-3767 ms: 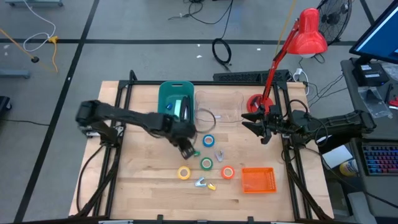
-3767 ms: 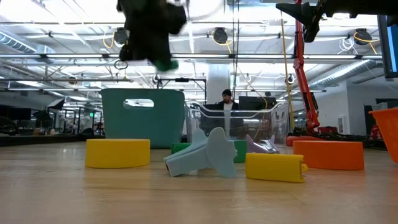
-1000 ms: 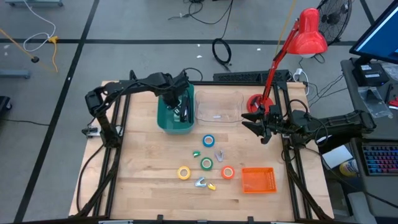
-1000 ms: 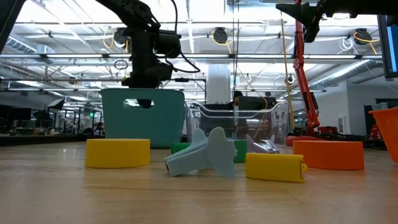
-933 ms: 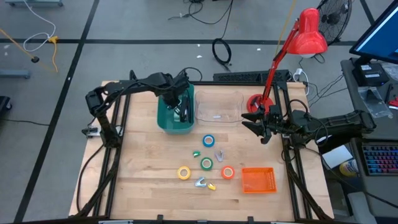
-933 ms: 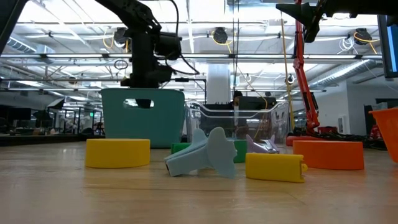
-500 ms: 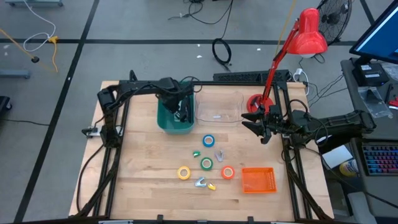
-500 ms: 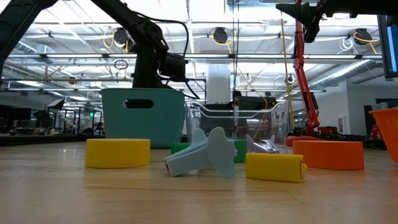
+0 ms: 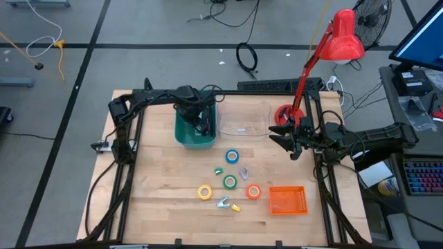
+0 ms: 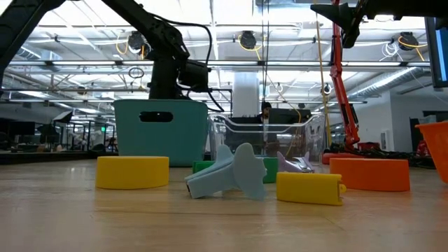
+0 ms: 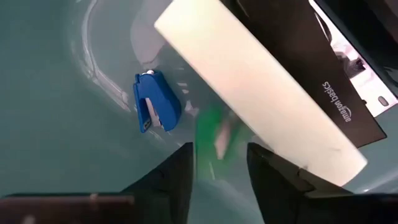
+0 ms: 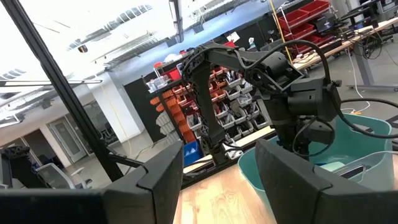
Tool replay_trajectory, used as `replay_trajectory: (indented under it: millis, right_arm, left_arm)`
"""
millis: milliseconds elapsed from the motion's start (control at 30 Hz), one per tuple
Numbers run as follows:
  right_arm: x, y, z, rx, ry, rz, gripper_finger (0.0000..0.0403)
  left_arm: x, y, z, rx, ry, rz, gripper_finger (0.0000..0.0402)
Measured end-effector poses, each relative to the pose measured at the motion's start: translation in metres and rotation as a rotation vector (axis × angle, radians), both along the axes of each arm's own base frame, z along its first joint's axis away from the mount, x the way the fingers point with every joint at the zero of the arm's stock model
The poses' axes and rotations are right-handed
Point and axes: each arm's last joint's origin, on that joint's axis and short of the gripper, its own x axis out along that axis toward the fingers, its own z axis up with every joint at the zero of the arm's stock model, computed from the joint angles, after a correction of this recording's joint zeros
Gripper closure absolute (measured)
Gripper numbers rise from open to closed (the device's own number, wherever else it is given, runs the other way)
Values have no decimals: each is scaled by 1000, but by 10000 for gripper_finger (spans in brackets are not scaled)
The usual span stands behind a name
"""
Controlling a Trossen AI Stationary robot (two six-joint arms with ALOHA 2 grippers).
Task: Pick and place Stapler, Stapler remover, tape
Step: Put the left small green stapler into the blue bin, then put the small green stapler into the blue bin
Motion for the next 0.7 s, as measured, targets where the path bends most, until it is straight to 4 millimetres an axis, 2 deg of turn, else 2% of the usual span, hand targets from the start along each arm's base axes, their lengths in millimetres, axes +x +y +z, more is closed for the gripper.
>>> replay_trajectory:
  millis: [267, 367, 533, 700]
  right_arm:
    - [0, 0, 0, 0, -1, 1, 211]
    - [0, 0, 0, -1, -1, 2, 211]
    - [0, 0, 0, -6, 1, 1, 211]
    - [0, 0, 0, -8, 3, 2, 211]
  left_arm:
    - [0, 0, 1, -46, -22, 15, 197]
    - [2, 1, 10, -39, -52, 21, 194]
    - [4, 3, 46, 15, -131, 15, 193]
    - [0, 1, 91, 107, -211, 17, 193]
